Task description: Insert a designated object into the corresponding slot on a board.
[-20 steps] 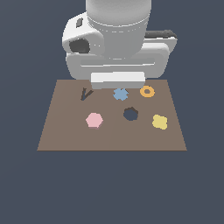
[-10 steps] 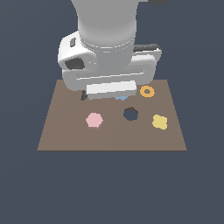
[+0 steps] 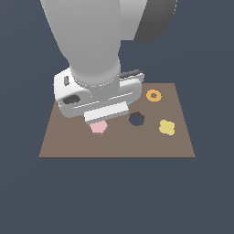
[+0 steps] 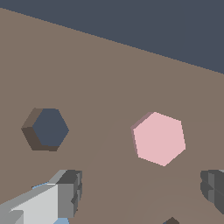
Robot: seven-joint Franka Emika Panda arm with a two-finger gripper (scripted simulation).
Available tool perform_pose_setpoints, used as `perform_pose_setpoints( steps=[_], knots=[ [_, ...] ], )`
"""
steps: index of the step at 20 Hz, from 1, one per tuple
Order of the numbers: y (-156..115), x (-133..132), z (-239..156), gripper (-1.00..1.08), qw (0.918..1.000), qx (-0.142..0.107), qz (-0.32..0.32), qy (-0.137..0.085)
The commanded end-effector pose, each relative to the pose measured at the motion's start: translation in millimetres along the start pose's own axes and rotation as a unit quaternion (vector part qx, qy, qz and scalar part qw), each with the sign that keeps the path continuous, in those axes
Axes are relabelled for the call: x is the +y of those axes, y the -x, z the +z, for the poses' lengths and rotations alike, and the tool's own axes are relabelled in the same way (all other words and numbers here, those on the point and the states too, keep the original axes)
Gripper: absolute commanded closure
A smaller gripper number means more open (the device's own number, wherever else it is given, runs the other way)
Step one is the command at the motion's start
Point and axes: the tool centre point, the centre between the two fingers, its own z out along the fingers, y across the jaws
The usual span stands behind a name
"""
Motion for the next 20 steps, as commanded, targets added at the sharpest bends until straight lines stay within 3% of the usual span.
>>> perform_pose_setpoints(
  steps=[1, 10, 20],
  knots=[
    [-3.4, 8.8, 12.1, -0.92, 0.9997, 0.000, -0.025, 0.001],
    [-14.3, 28.6, 39.8, -0.92, 0.9966, 0.001, -0.082, 0.004],
    [-16.8, 31.5, 44.2, -0.92, 0.9958, 0.000, -0.091, 0.005]
  ],
)
